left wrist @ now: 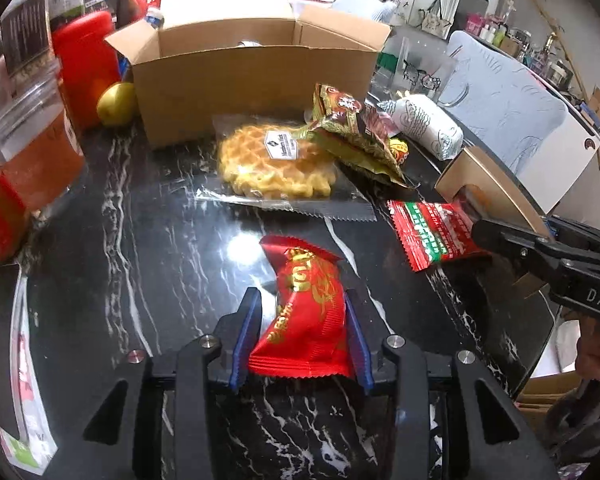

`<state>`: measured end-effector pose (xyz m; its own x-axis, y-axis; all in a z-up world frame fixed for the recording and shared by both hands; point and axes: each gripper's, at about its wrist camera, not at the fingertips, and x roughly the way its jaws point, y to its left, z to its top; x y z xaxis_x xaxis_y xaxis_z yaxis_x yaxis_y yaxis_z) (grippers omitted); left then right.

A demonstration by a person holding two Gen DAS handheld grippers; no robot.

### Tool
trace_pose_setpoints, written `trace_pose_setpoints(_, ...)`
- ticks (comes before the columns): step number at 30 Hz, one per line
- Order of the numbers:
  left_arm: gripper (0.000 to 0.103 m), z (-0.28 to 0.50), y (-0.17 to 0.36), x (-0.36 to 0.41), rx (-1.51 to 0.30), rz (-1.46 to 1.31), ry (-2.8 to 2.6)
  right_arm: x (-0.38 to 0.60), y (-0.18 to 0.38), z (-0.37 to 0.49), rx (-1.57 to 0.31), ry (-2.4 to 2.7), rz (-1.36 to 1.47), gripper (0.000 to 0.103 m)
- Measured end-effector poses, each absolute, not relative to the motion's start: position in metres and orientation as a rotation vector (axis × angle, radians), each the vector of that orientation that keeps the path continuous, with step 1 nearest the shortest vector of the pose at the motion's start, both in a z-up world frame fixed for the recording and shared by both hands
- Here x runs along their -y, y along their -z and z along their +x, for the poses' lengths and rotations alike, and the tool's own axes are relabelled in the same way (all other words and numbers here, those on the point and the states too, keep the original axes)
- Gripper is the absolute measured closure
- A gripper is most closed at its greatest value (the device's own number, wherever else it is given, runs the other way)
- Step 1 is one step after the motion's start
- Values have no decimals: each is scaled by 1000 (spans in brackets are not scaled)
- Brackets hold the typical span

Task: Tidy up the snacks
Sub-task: 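Lift and carry the red packet and gold box toward the cardboard box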

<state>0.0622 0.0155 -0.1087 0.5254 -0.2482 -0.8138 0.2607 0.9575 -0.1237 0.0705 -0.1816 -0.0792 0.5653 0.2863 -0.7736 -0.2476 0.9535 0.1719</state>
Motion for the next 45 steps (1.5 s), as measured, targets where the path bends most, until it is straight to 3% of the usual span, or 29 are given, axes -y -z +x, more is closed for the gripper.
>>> trace_pose_setpoints(5, 58, 69, 110, -11, -984, 58, 262, 182, 82, 69, -931, -311, 53, 59)
trace_pose_setpoints(9, 25, 74, 115, -7, -989, 96, 211, 183, 83, 68, -936, -302, 55, 59)
trace_pose_setpoints(13, 24, 76, 115, -9, -969, 86, 218, 185, 85, 68, -942, -296, 59, 59)
trace_pose_setpoints(14, 24, 76, 115, -9, -966, 84, 214, 185, 85, 68, -944, -295, 60, 59)
trace_pose_setpoints(15, 32, 75, 114, -10, -954, 84, 214, 185, 86, 68, -945, -294, 62, 59)
trace_pose_setpoints(16, 51, 74, 113, -10, -942, 85, 218, 185, 86, 69, -946, -294, 63, 59)
trace_pose_setpoints(18, 65, 74, 110, -8, -935, 82, 225, 186, 87, 69, -947, -295, 68, 59)
trace_pose_setpoints(27, 70, 69, 102, -12, -930, 10, 273, 187, 89, 71, -946, -326, 101, 59)
trace_pose_setpoints(45, 71, 78, 34, -17, -756, -8, 292, 164, 35, 85, -810, -419, 42, 59)
